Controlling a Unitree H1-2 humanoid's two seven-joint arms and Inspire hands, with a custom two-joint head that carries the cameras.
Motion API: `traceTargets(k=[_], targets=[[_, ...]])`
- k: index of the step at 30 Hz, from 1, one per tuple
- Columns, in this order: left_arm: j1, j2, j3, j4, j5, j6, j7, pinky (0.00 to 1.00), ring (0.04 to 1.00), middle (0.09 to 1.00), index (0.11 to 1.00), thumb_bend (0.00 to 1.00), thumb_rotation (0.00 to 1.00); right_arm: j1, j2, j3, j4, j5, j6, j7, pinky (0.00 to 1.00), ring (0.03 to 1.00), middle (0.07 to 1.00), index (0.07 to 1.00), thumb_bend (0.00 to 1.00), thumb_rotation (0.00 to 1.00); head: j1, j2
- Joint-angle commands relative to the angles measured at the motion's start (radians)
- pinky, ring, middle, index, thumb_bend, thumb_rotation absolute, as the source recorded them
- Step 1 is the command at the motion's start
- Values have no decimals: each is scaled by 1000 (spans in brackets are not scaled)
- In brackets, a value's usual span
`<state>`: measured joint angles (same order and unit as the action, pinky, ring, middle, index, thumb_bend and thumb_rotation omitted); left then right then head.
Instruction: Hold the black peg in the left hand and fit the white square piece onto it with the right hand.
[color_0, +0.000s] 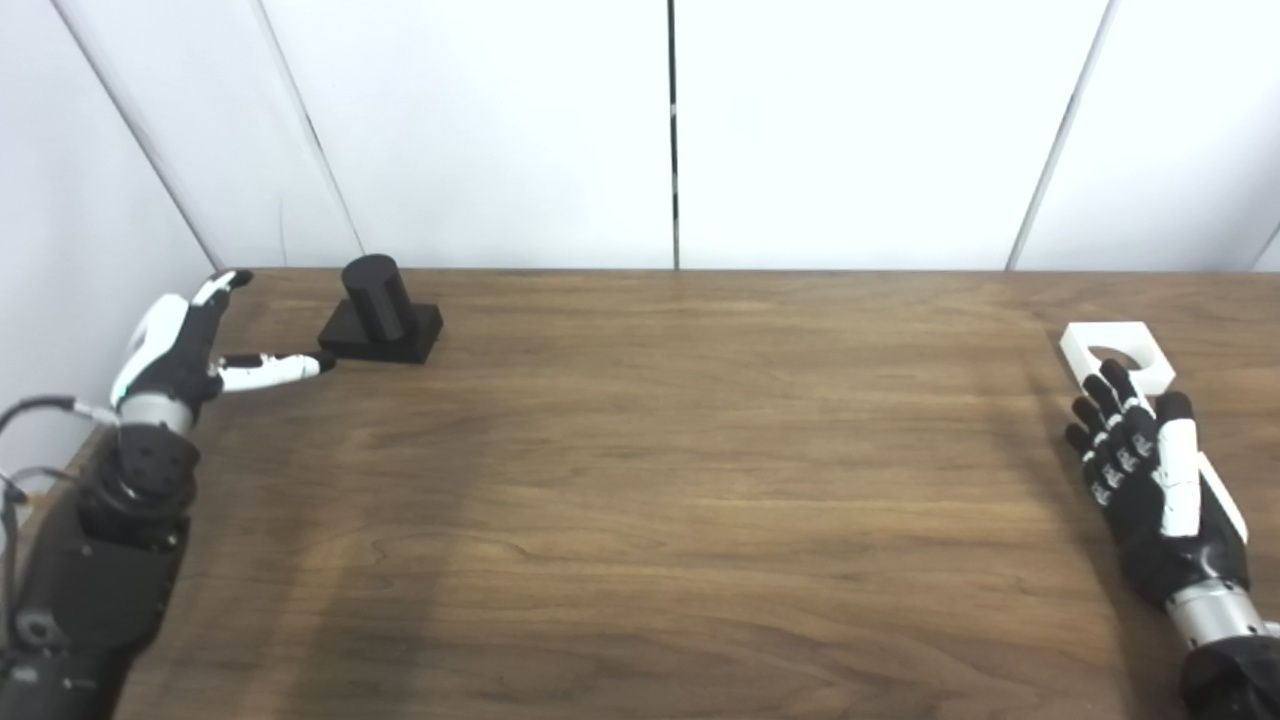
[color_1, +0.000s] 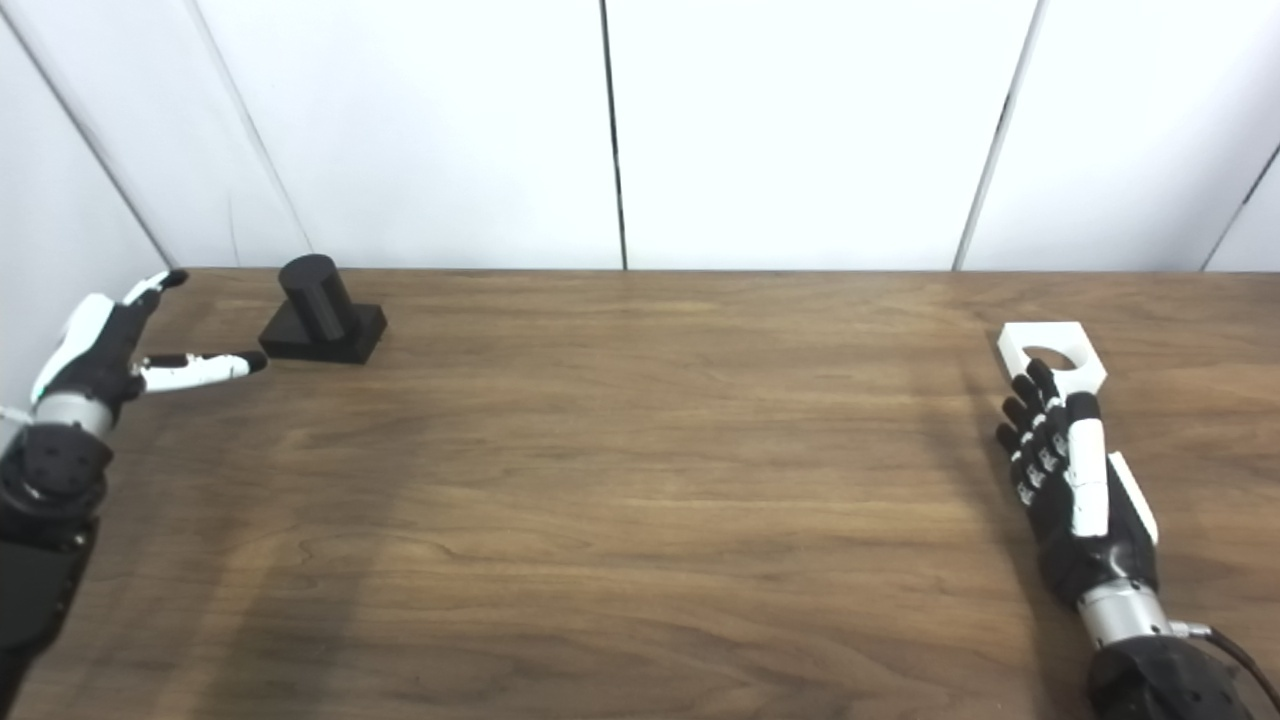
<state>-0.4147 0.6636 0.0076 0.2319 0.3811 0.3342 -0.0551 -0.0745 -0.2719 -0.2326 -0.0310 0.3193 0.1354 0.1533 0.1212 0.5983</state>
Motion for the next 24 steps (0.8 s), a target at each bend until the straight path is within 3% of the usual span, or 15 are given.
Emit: traceTargets(k=[1, 12, 24], targets=[[-69, 55, -29, -10, 67, 5, -7, 1000, 1000, 1000, 847, 1000, 323, -3, -13, 13, -17, -7, -2, 16, 1000, 1000, 1000, 1000, 630, 1000, 0, 1], [-184, 90, -109, 110, 161, -13, -39, 1000, 1000, 1000, 805, 1000, 286, 2, -22, 13, -14, -13, -16, 21, 1000, 1000, 1000, 1000, 620, 1000, 4, -2], [-290, 97, -183, 202, 139, -53, -201, 1000, 1000, 1000, 844, 1000, 222, 2, -33, -3, -7, 11, -20, 24, 1000, 1000, 1000, 1000, 621, 1000, 13, -1]])
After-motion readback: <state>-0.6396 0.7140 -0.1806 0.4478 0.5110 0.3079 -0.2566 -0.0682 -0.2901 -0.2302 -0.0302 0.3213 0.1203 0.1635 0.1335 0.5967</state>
